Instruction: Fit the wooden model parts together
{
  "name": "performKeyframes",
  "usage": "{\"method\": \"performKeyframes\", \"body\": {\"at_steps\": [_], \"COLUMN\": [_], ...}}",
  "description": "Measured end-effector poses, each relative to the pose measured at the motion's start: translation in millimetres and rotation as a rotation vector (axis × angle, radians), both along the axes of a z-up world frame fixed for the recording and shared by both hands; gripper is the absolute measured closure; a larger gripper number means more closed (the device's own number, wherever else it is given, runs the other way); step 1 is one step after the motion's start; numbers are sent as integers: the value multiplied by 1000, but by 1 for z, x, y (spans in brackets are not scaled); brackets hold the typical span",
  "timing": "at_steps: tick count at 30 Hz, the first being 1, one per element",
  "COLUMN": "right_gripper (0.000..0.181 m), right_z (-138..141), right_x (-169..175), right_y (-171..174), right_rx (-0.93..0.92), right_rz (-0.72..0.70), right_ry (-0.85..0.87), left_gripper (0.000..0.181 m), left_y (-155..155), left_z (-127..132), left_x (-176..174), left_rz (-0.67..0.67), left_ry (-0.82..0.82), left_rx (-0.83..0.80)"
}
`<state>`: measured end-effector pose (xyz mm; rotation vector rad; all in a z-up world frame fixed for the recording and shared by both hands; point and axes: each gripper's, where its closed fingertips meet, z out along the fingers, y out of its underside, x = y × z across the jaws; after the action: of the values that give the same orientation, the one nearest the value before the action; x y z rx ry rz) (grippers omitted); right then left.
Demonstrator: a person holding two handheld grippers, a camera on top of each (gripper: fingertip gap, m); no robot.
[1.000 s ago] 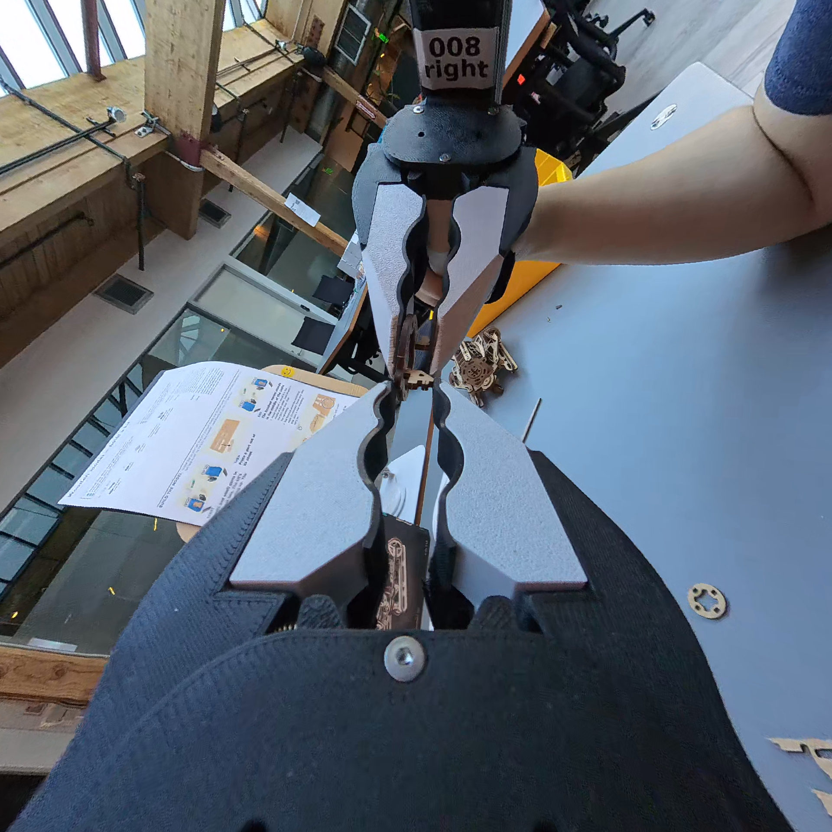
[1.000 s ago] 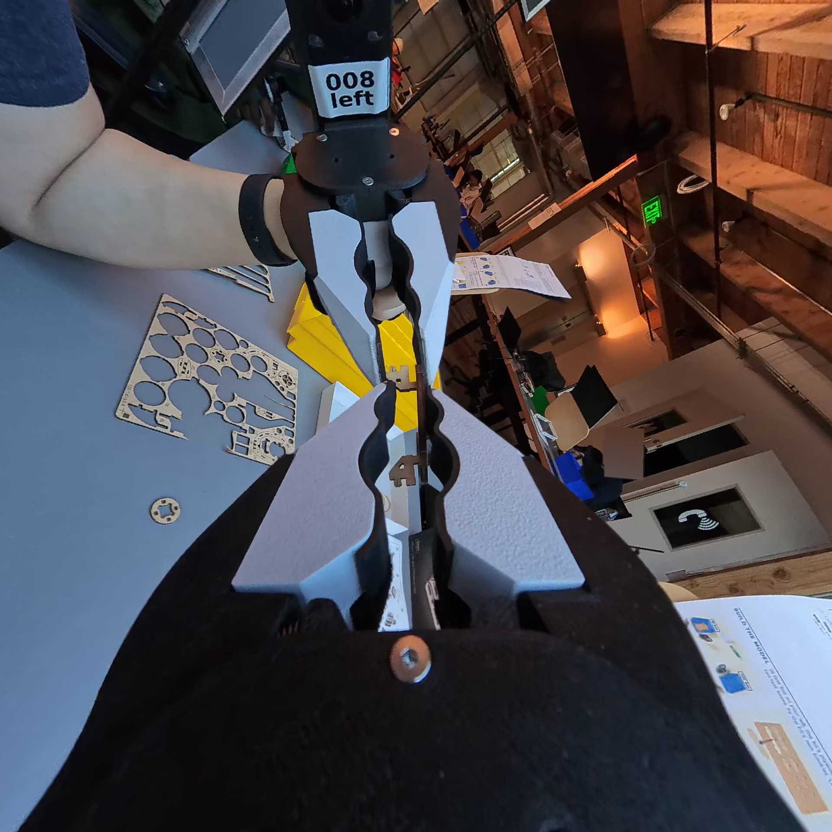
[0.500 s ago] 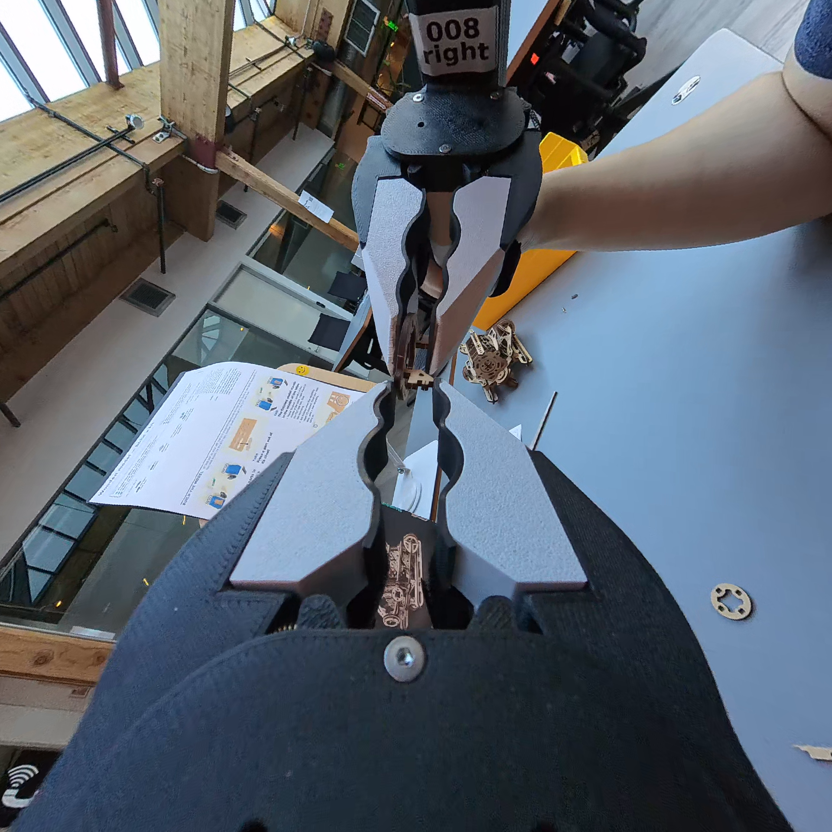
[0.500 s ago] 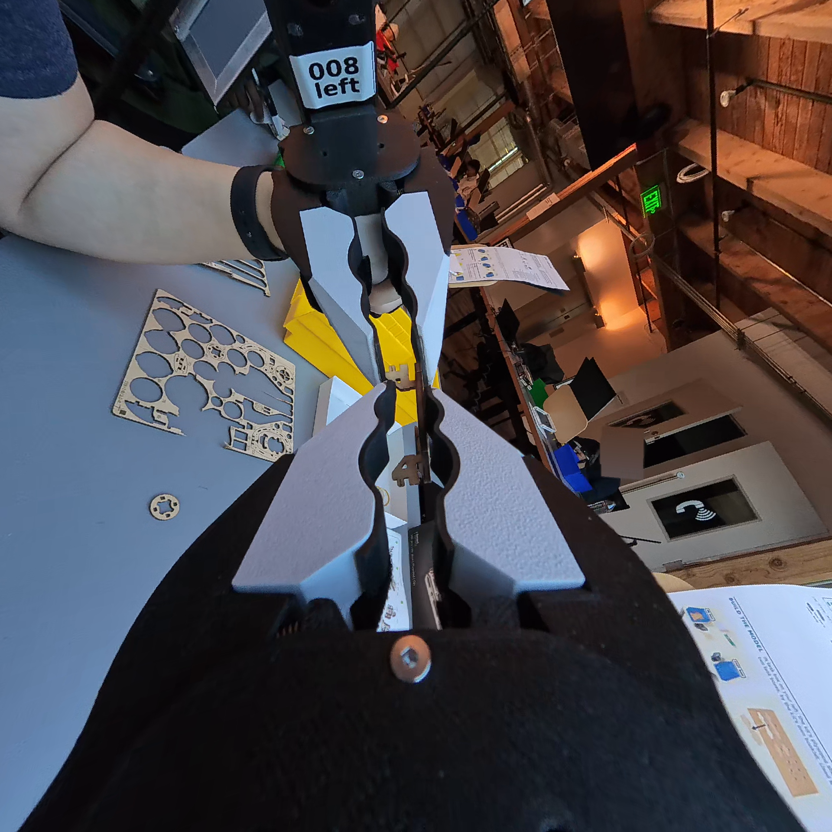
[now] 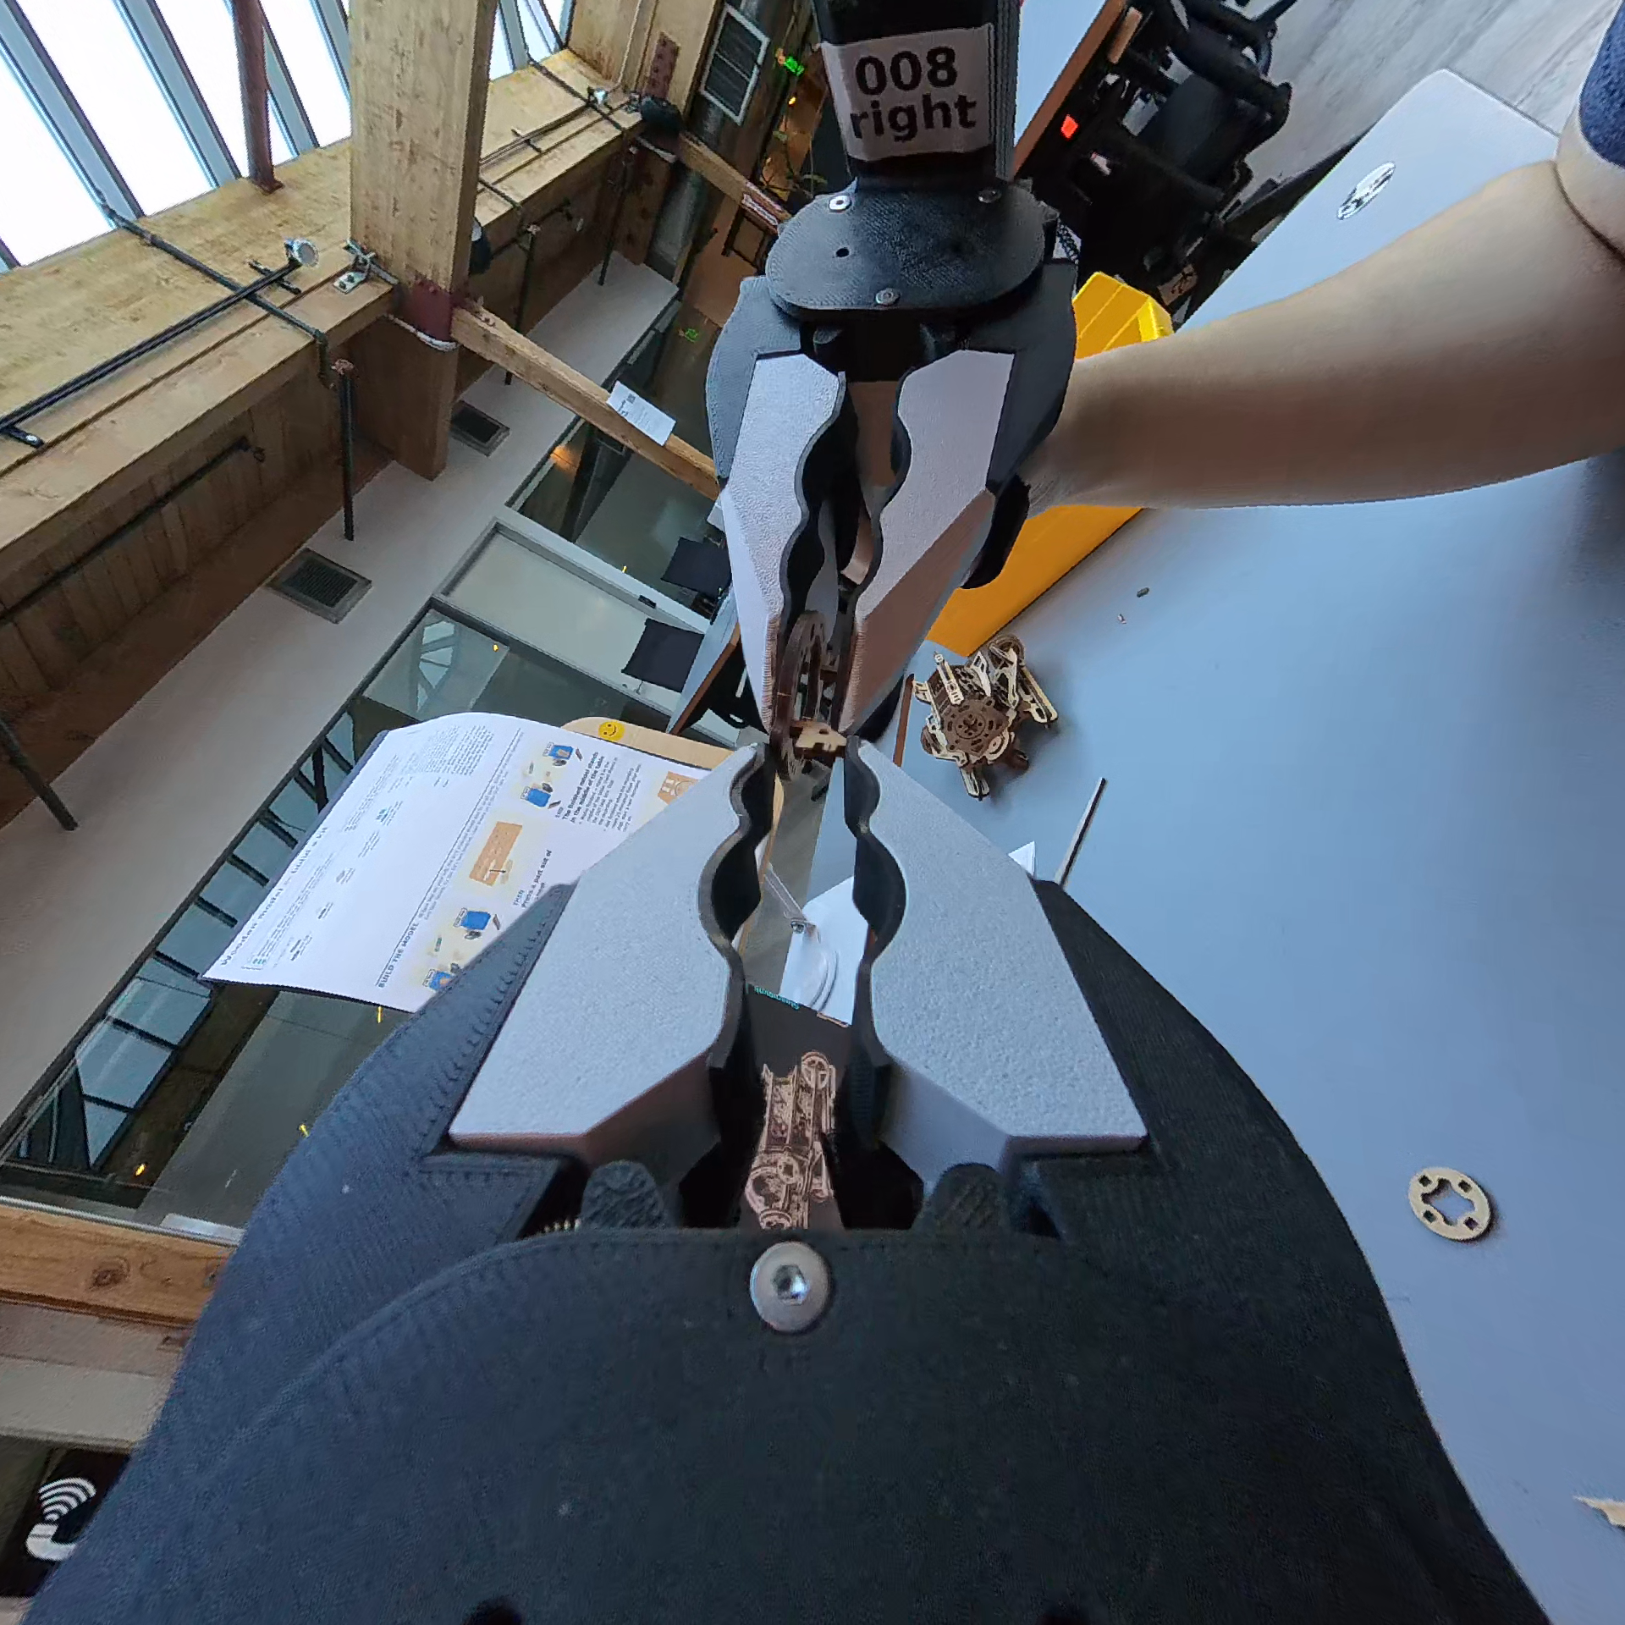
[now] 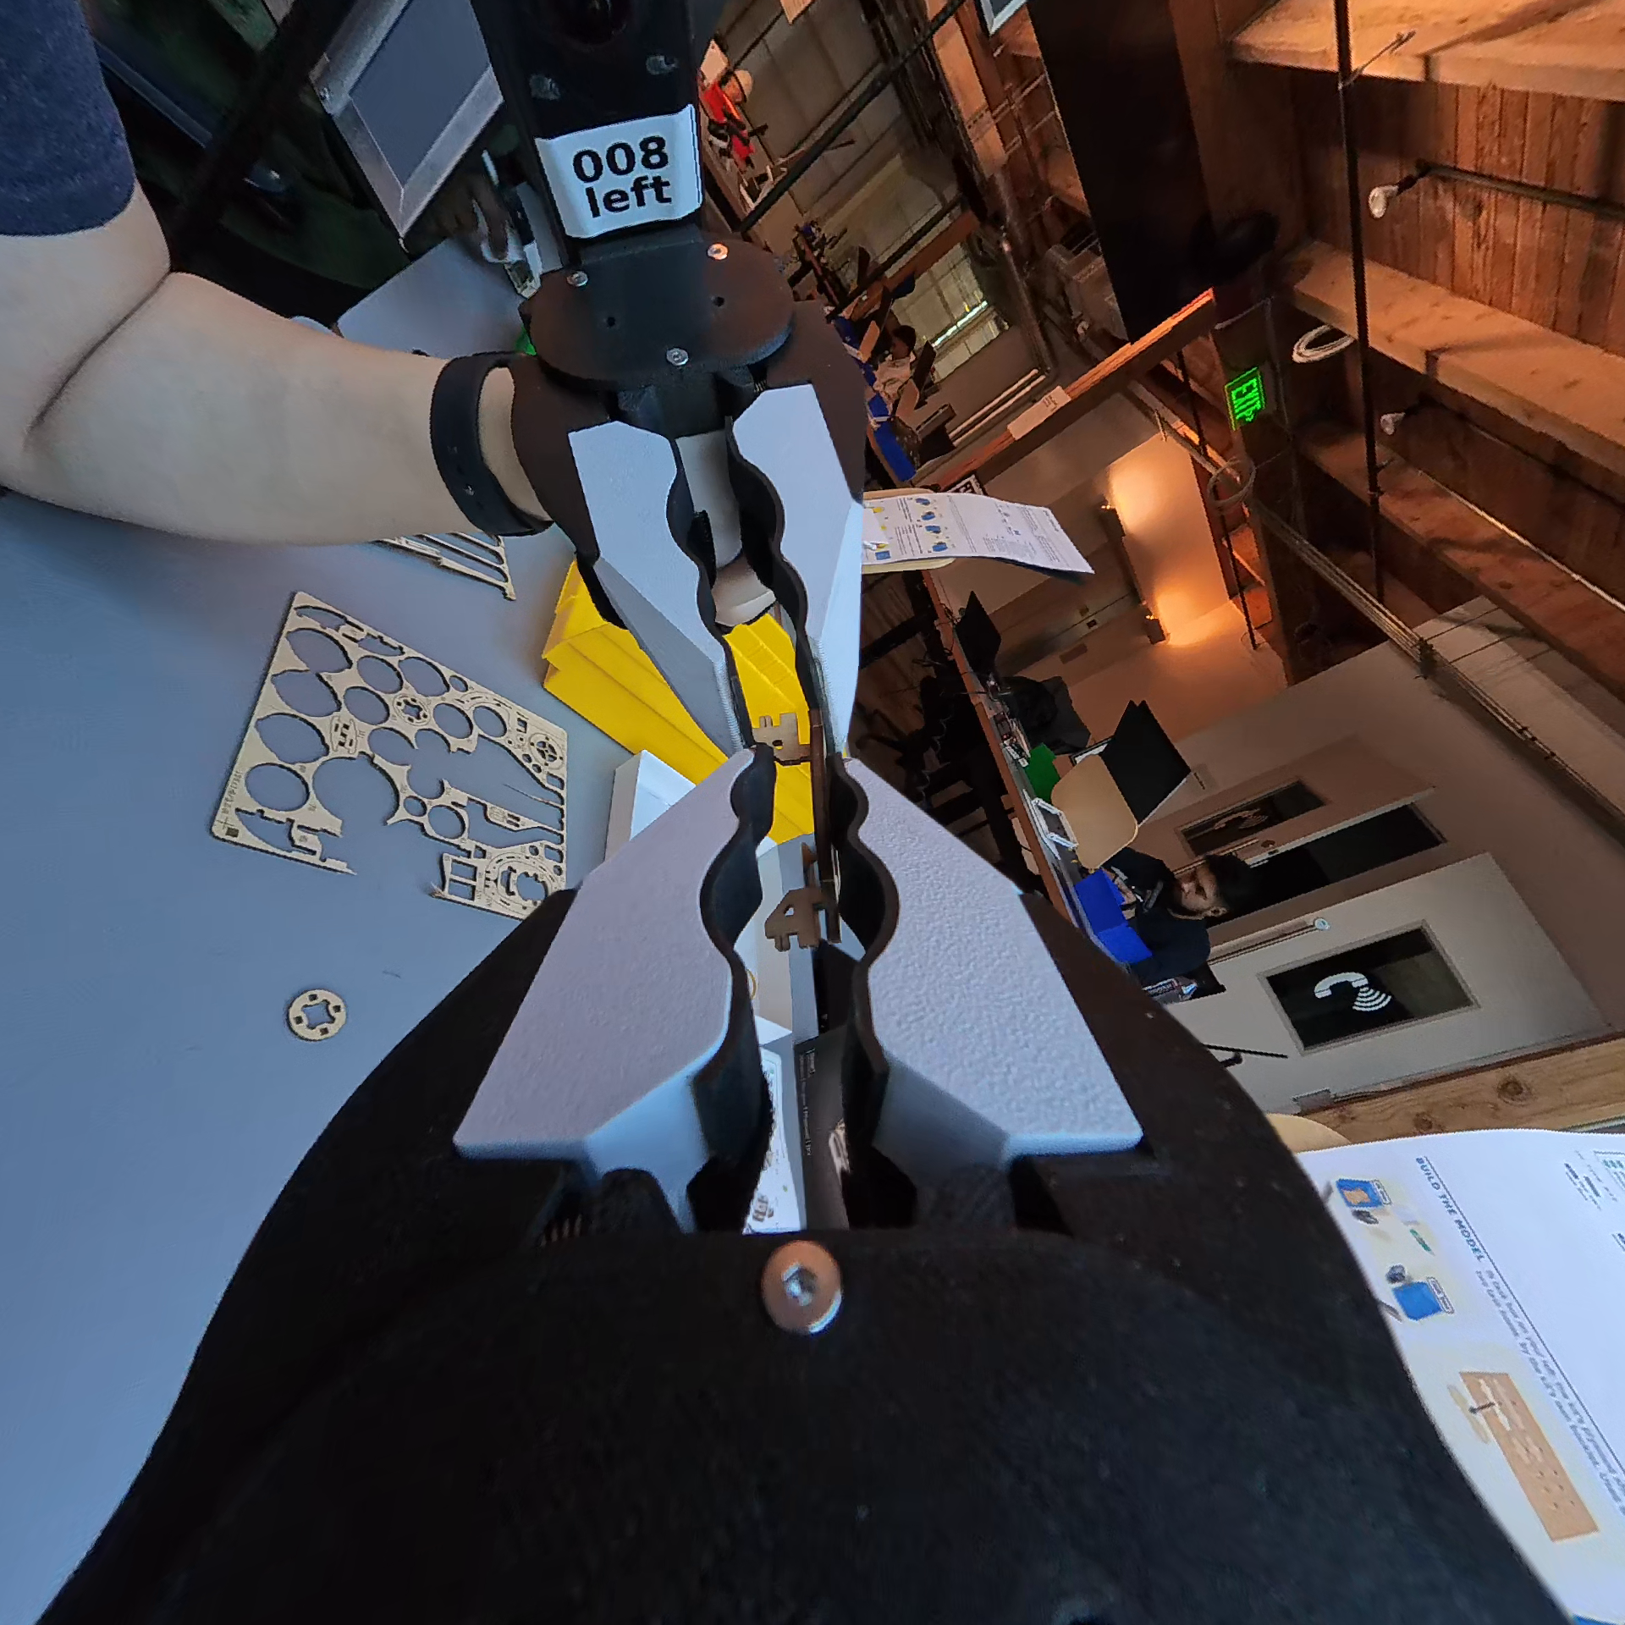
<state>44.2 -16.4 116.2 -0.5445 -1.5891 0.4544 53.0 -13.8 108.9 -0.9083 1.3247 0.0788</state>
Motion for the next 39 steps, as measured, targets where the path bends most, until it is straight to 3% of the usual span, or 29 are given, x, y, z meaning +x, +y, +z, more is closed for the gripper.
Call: {"method": "performKeyframes", "body": {"at_steps": [17,23,27,39], "right_gripper": [173,173,181,181], "right_z": [-4,-4,-5,-5], "right_x": [2,5,6,9], "right_y": [5,8,7,13], "right_rx": [6,-60,-43,-38], "right_rz": [-16,-1,-12,-7], "right_ry": [-28,-55,-65,-66], "left_gripper": [168,167,166,167], "left_y": [4,7,5,7], "left_z": [-4,-2,-3,-2], "left_x": [2,6,8,6], "left_rz": [17,36,16,25], "left_ry": [13,16,8,3], "left_rx": [-13,125,102,106]}}
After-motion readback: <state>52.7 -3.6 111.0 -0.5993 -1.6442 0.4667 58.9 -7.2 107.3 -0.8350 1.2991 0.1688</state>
